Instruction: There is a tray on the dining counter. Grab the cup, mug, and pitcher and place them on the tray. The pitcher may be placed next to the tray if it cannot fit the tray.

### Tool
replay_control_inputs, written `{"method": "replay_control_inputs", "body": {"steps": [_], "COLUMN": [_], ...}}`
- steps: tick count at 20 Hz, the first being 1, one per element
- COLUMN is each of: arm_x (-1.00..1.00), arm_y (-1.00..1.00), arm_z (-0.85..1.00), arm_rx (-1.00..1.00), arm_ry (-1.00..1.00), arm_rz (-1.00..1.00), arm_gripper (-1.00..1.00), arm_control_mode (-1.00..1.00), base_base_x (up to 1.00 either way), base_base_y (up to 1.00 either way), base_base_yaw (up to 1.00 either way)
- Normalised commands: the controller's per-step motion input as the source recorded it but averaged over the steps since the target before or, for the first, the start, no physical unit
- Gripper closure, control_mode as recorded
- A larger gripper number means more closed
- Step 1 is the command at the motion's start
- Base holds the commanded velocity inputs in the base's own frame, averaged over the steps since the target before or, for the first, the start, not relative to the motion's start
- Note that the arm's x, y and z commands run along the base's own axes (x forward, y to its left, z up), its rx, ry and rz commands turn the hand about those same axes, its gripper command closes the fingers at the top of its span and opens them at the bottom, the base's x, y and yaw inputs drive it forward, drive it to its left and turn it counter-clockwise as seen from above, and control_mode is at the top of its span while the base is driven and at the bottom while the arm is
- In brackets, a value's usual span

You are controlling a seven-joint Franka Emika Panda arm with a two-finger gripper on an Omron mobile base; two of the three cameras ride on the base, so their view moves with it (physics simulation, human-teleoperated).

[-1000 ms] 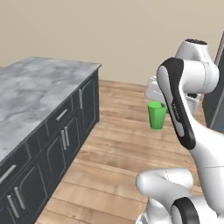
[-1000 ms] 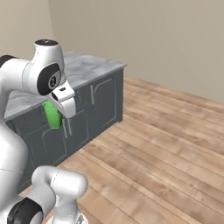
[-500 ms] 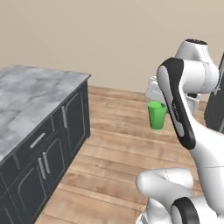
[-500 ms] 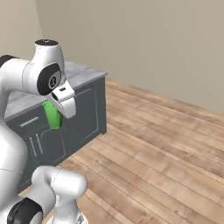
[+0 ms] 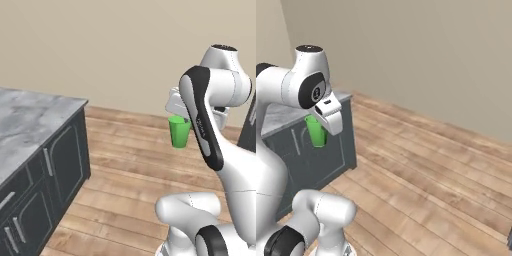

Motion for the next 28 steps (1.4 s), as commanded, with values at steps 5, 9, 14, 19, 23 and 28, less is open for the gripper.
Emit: {"method": "replay_control_inputs", "body": {"steps": [5,9,14,19,23,28], "arm_x": [0.0,0.0,0.0,0.0,0.0,0.0], "arm_y": [0.0,0.0,0.0,0.0,0.0,0.0], "arm_z": [0.0,0.0,0.0,0.0,0.0,0.0], "arm_rx": [0.0,0.0,0.0,0.0,0.0,0.0], "arm_ry": [0.0,0.0,0.0,0.0,0.0,0.0], "arm_rz": [0.0,0.0,0.0,0.0,0.0,0.0], "arm_gripper": [1.0,1.0,1.0,1.0,1.0,1.0], "arm_control_mode": [1.0,1.0,1.0,1.0,1.0,1.0], "base_base_x": [1.0,1.0,1.0,1.0,1.0,1.0], "base_base_y": [-0.36,-0.26,-0.01,0.0,-0.13,-0.57], "base_base_yaw": [0.0,0.0,0.0,0.05,0.17,0.26]}}
